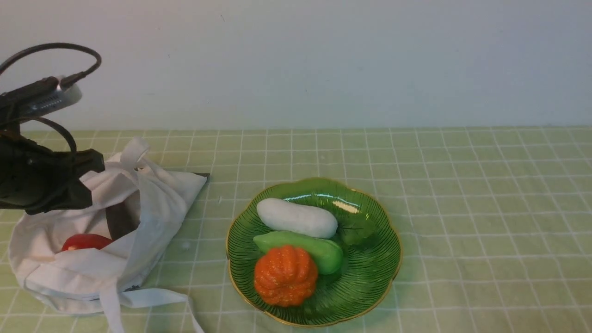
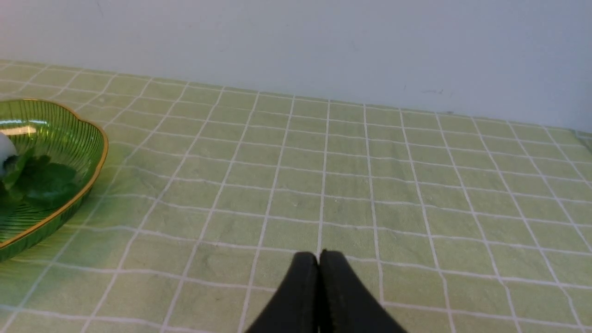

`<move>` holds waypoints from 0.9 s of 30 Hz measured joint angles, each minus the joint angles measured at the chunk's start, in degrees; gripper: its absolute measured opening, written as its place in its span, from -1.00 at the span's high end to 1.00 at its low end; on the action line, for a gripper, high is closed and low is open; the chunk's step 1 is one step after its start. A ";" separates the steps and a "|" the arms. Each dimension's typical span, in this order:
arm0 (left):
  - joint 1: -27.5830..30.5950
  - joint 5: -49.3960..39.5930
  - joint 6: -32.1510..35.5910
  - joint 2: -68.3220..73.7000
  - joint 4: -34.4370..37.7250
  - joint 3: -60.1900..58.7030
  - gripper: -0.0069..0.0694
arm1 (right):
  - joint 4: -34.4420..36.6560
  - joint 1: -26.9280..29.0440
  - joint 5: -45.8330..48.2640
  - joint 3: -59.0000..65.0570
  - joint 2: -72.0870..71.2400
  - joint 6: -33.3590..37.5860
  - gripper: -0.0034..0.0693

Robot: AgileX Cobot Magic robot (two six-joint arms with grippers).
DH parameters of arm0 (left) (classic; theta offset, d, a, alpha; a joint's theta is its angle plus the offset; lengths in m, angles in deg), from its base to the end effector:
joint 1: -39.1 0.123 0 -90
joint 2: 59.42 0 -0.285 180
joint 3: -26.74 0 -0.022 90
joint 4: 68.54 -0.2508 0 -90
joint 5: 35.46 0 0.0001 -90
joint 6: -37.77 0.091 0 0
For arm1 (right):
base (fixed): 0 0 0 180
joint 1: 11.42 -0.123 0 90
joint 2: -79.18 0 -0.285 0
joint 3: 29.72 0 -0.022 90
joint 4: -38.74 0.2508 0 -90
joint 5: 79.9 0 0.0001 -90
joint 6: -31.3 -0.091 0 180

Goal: Take vegetables from bag on green coffee tablecloth place on plate.
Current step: 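Reach into the bag and grasp a vegetable inside it with the left gripper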

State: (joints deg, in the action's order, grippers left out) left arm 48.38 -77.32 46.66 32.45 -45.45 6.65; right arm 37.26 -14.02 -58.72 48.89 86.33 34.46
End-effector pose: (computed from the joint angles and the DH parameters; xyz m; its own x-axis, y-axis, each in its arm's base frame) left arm 0.2920 0.0236 0.2573 -0.8520 -0.2876 -0.4374 -0.1634 0.9399 -0.2997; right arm 0.0527 0.0015 0.1724 -0.2872 -0.0923 -0.9534 -0.0594 0.9952 -0.0784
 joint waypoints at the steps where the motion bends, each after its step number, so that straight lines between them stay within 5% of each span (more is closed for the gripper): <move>1: 0.00 0.13 0.58 0.12 0.08 0.00 0.83 | 0.00 0.00 0.00 0.00 0.00 0.00 0.95; 7: 0.00 1.91 10.59 6.32 3.92 0.06 0.65 | 0.00 0.00 0.00 0.00 0.00 0.00 0.95; 17: 0.00 9.12 15.59 17.39 10.51 0.10 -0.46 | 0.00 0.00 0.00 0.00 0.00 0.00 0.95; 22: 0.00 12.70 15.61 20.42 10.55 0.19 -0.62 | 0.00 0.00 0.00 0.00 0.00 0.00 0.95; 27: 0.00 14.23 15.61 21.32 10.64 0.39 -0.54 | 0.00 0.00 0.00 0.00 0.00 0.00 0.95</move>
State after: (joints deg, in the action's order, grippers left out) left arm 48.38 -63.08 62.27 53.77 -34.81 7.03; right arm 37.26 -14.02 -58.72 48.89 86.33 34.46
